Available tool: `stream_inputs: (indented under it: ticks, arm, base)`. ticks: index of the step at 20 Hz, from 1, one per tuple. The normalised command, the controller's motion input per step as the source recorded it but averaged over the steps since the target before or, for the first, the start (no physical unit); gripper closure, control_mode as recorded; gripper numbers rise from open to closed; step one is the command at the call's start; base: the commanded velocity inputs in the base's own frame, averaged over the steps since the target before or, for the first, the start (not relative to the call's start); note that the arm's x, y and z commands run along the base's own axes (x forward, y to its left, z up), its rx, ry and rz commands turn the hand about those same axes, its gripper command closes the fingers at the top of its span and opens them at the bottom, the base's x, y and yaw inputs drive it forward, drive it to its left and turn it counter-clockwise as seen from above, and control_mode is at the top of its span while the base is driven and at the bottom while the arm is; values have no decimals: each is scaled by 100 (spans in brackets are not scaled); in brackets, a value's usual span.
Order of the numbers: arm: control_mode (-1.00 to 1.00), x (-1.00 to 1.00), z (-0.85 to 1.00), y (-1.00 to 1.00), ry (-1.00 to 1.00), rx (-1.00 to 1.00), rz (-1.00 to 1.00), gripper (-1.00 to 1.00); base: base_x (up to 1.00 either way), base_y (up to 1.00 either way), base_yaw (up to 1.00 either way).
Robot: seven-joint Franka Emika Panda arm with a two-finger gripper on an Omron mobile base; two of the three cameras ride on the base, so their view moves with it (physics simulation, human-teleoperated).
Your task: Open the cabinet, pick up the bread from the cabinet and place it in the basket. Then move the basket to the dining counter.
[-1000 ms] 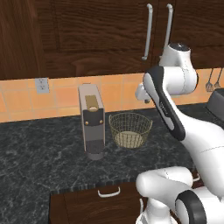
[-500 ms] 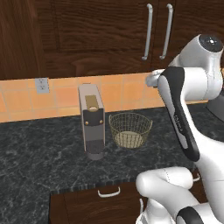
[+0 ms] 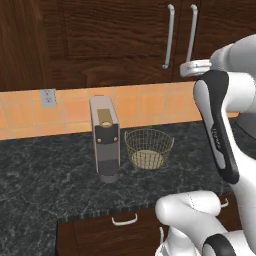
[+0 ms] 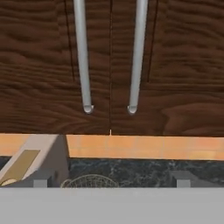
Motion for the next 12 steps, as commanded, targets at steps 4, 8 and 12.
stream_inputs:
  ticks: [4, 8, 12]
  arm:
    - [-100, 24, 46, -36, -2, 4, 0, -100]
    - [-100, 39, 32, -27, 0, 3, 0, -100]
    - [-100, 61, 5, -8, 0, 0, 0, -100]
  base:
    - [0, 0, 0]
    - [0, 0, 0]
    - [0, 0, 0]
